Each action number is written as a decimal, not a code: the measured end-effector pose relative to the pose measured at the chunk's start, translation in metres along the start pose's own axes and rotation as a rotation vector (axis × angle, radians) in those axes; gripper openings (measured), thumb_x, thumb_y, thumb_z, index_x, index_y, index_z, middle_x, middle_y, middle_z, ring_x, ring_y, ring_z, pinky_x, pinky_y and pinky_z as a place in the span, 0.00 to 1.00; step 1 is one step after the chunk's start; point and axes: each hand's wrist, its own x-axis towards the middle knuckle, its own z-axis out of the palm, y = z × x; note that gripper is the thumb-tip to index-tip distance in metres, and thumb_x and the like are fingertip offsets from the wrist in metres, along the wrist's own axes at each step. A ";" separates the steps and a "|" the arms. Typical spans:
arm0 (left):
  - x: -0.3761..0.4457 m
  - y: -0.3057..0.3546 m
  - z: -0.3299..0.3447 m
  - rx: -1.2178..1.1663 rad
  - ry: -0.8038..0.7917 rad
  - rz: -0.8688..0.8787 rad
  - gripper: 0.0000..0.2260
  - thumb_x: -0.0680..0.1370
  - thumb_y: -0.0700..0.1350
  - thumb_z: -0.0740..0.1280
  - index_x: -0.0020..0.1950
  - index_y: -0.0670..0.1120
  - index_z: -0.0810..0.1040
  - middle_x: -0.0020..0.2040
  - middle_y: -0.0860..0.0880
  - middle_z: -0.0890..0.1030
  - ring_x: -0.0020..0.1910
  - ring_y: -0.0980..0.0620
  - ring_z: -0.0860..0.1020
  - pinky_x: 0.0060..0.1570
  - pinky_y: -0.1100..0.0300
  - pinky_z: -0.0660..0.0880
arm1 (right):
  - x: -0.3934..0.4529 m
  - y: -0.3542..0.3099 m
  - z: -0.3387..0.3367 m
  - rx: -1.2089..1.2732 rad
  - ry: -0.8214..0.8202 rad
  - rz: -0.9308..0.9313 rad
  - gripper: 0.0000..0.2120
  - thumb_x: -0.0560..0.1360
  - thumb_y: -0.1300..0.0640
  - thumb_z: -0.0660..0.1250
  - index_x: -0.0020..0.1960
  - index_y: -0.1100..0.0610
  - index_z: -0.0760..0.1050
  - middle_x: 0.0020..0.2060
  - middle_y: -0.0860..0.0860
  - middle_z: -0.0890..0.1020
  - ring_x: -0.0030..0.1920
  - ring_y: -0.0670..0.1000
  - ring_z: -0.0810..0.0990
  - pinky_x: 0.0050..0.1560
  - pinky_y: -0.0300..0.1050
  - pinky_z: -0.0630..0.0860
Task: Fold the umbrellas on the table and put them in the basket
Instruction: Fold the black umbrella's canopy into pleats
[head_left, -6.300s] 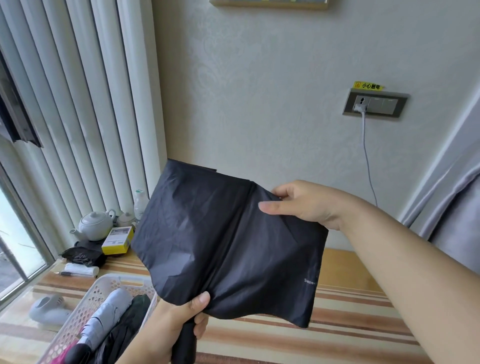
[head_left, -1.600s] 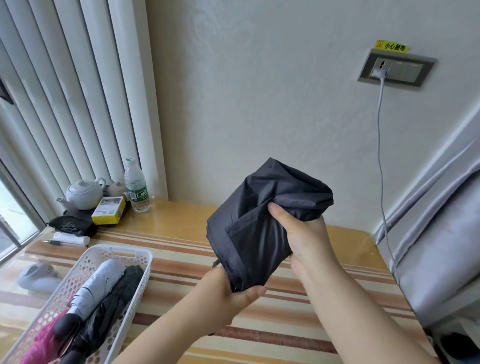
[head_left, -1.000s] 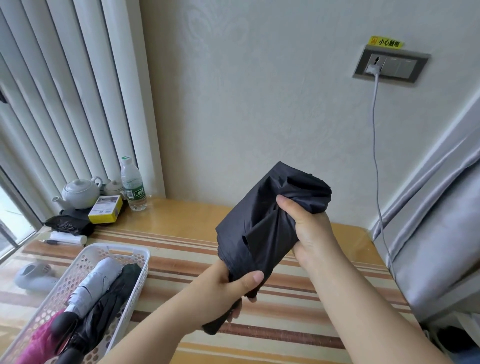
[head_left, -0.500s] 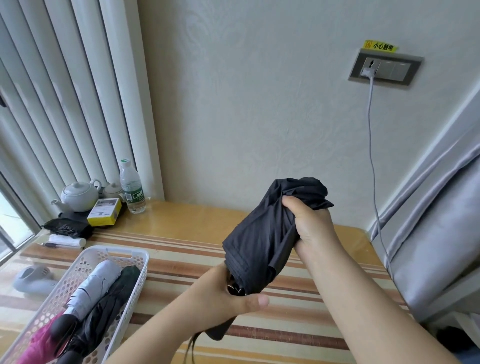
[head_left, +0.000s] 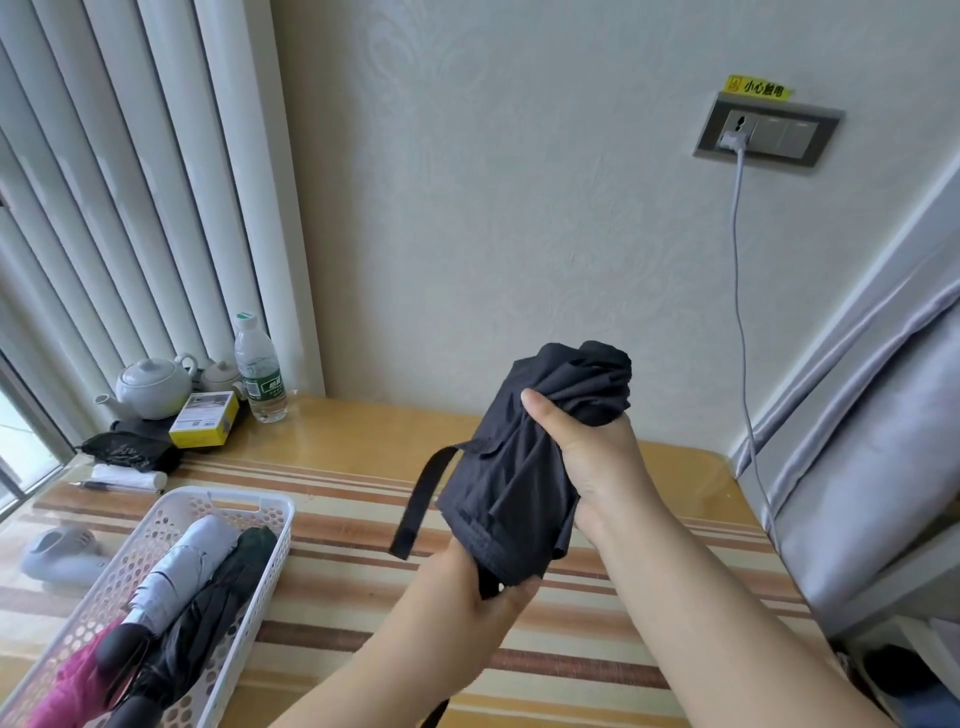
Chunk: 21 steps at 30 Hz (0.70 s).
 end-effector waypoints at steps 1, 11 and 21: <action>-0.001 0.000 0.002 0.134 0.082 0.022 0.14 0.78 0.56 0.64 0.56 0.51 0.65 0.31 0.54 0.72 0.28 0.59 0.70 0.30 0.70 0.68 | 0.001 0.002 0.000 0.007 0.017 0.028 0.19 0.67 0.58 0.78 0.57 0.54 0.78 0.49 0.50 0.85 0.50 0.52 0.83 0.49 0.49 0.79; 0.006 -0.017 -0.021 -0.736 -0.437 -0.143 0.36 0.59 0.50 0.81 0.64 0.49 0.70 0.53 0.46 0.83 0.46 0.45 0.83 0.45 0.55 0.79 | -0.001 -0.005 -0.011 0.176 -0.234 0.050 0.18 0.63 0.61 0.75 0.52 0.56 0.79 0.44 0.53 0.86 0.44 0.53 0.85 0.40 0.48 0.81; 0.015 -0.008 -0.007 0.100 -0.003 0.099 0.05 0.77 0.45 0.65 0.52 0.51 0.73 0.37 0.53 0.78 0.33 0.59 0.74 0.36 0.66 0.72 | 0.006 -0.003 0.000 0.029 -0.031 -0.045 0.20 0.70 0.59 0.76 0.59 0.54 0.75 0.52 0.52 0.84 0.51 0.52 0.84 0.52 0.52 0.81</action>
